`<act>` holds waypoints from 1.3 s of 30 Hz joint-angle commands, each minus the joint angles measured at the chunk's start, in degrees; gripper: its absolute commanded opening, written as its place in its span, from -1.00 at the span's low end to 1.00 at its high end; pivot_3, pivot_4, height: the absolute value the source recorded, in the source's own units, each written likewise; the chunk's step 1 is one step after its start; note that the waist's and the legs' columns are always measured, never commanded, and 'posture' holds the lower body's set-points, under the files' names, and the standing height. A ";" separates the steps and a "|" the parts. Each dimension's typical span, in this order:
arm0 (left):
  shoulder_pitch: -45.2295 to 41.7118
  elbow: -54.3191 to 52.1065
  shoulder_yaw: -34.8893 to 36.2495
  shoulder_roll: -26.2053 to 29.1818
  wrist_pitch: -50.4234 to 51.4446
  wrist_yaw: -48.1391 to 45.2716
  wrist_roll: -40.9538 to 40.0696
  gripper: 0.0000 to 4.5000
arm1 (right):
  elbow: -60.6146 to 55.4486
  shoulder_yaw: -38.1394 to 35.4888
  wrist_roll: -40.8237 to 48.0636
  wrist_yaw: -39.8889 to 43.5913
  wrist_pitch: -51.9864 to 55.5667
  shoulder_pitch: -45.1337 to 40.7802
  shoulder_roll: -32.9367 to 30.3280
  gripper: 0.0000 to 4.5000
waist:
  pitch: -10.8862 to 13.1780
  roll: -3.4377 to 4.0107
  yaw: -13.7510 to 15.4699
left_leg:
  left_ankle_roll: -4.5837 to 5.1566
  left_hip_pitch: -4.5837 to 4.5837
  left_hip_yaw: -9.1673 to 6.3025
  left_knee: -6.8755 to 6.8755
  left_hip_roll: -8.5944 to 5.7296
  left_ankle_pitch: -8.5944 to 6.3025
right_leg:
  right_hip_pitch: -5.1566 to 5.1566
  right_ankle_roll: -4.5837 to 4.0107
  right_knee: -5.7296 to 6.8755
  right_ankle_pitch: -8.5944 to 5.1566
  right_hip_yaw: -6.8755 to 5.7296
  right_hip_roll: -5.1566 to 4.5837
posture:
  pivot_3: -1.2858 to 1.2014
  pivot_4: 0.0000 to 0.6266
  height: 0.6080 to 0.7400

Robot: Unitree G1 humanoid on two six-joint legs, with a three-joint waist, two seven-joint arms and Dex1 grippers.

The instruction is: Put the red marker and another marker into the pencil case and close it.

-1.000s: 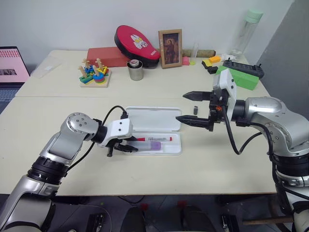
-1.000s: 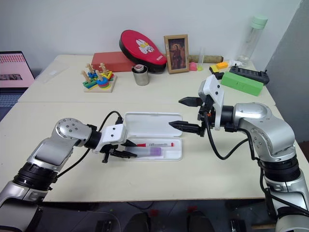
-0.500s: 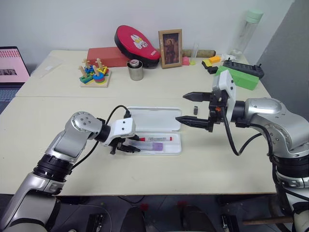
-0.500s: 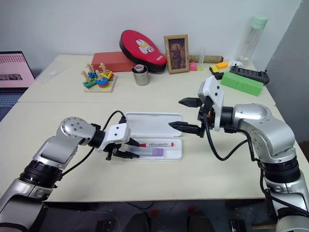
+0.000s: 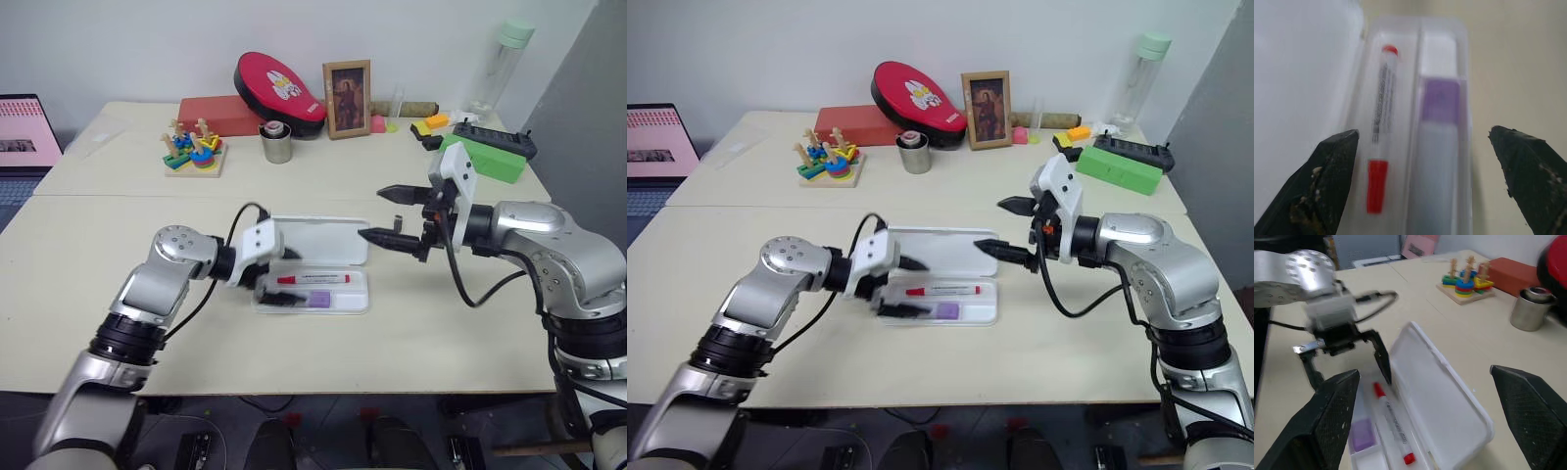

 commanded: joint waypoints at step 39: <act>2.14 -9.49 5.01 -14.58 1.18 27.39 -3.99 1.00 | 45.74 -4.90 -23.28 -36.57 -17.12 -9.72 24.13 -0.86 | -0.05 0.04 -0.33 | 0.00 0.07 0.00 -0.10 -0.05 0.03 | -0.01 -0.06 0.06 0.07 0.02 -0.02 | 0.03 -0.52 1.00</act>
